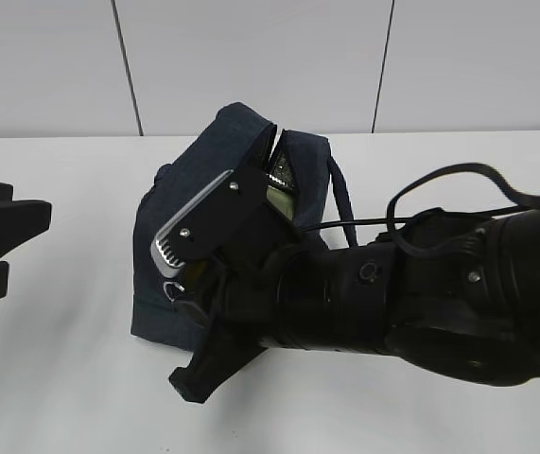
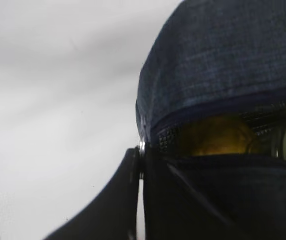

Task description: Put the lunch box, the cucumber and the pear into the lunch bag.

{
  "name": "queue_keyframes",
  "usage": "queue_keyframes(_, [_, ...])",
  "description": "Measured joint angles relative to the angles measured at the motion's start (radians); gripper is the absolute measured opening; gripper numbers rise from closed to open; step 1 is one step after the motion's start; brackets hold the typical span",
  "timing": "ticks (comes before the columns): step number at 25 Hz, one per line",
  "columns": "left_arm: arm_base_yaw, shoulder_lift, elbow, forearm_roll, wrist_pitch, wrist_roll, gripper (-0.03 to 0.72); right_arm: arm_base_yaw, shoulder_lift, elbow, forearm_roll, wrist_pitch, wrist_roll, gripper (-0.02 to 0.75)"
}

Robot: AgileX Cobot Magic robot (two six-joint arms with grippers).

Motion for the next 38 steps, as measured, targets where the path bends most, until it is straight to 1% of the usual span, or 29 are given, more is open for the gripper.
queue_keyframes(13, [0.000,0.063,0.000,0.002,0.033,0.000,0.270,0.000,-0.015,-0.006,-0.016,-0.002,0.000,0.000])
queue_keyframes(15, [0.000,0.075,0.000,0.003,0.048,0.014,0.270,0.000,-0.015,-0.017,-0.016,-0.003,0.000,0.000])
queue_keyframes(26, [0.000,0.197,0.000,-0.010,0.084,0.278,0.270,0.000,-0.015,-0.035,-0.017,-0.013,0.000,0.000])
queue_keyframes(28, [-0.010,0.229,0.000,-0.058,0.087,0.348,0.270,0.000,-0.015,-0.036,-0.017,-0.013,0.000,0.000])
queue_keyframes(32, [-0.053,0.274,-0.009,-0.182,0.086,0.507,0.270,0.000,-0.015,-0.036,-0.017,-0.015,0.000,0.000])
queue_keyframes(34, [-0.061,0.293,-0.009,-0.208,0.085,0.536,0.270,0.000,-0.015,-0.036,-0.017,-0.015,0.000,0.000])
queue_keyframes(38, [-0.062,0.326,-0.009,-0.221,0.057,0.549,0.270,0.000,-0.015,-0.036,-0.017,-0.015,0.000,0.000])
